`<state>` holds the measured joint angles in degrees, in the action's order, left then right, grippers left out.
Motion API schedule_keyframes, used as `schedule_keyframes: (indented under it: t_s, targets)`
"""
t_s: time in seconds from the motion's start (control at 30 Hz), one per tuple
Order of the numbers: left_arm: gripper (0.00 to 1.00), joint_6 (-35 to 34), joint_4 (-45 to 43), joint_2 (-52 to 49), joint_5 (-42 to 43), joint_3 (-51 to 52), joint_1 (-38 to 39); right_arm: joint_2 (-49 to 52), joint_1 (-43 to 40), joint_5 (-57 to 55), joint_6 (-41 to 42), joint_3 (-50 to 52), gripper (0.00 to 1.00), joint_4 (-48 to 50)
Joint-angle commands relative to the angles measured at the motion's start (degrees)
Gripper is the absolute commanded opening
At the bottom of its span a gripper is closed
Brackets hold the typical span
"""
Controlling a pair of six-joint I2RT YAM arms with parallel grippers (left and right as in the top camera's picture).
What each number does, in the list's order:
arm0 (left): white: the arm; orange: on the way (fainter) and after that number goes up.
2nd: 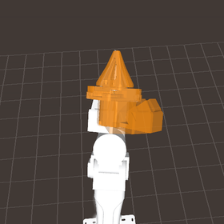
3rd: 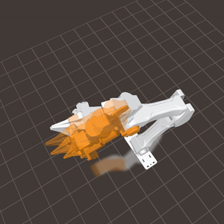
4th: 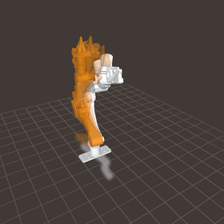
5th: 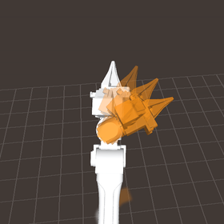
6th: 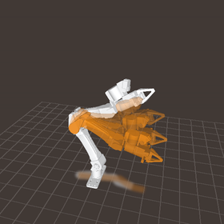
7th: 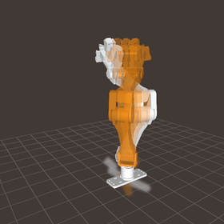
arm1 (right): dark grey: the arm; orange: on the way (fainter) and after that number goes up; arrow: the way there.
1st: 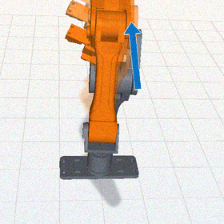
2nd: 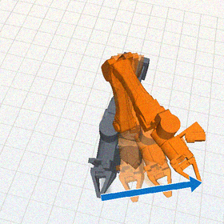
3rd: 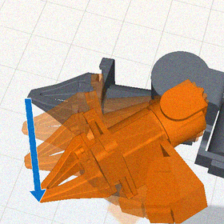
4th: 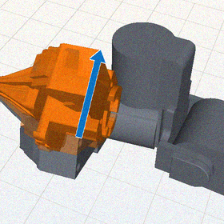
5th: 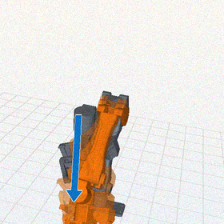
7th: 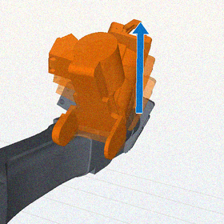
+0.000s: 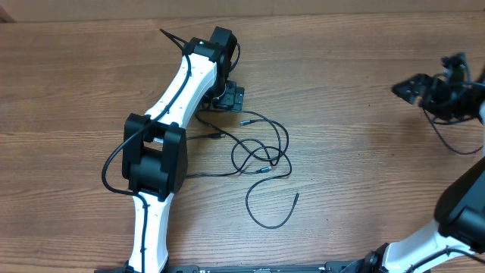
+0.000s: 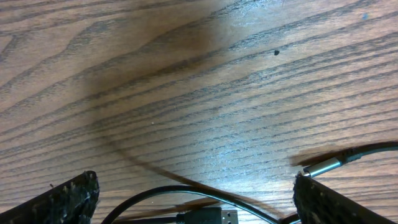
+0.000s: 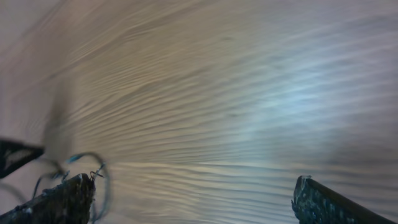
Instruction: Untangle cables
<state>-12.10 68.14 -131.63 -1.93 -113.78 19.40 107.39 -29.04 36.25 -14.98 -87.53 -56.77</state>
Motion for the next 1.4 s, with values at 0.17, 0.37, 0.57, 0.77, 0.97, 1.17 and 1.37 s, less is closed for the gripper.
schedule_keyframes:
  t_s: [0.17,0.37,0.57,0.77,0.97,1.17,1.37]
  targets:
    - [1.00,-0.81,0.17,-0.24,0.48,-0.72,-0.22,-2.16,14.51,0.94,-11.45,-1.57,1.00,-5.70]
    - [1.00,-0.81,0.17,-0.24,0.48,-0.70,-0.22,-2.16,26.86,0.92,-27.12,-1.09,1.00,-8.50]
    - [1.00,-0.81,0.17,-0.24,0.48,-0.72,-0.22,-1.77,34.82,0.92,-29.05,0.26,1.00,-7.80]
    - [1.00,-0.81,0.20,-0.24,0.48,-0.70,-0.22,-1.70,39.45,0.92,-28.68,3.10,1.00,-5.38]
    - [1.00,-0.81,0.17,-0.24,0.48,-0.70,-0.22,-1.68,42.25,1.03,-22.99,10.40,1.00,3.06]
    - [1.00,-0.81,0.17,-0.24,0.48,-0.72,-0.22,-1.66,45.31,4.81,-22.49,15.19,0.98,7.45]
    - [1.00,-0.81,0.17,-0.24,0.48,-0.70,-0.22,-1.51,48.09,4.79,-17.59,18.21,0.42,13.84]
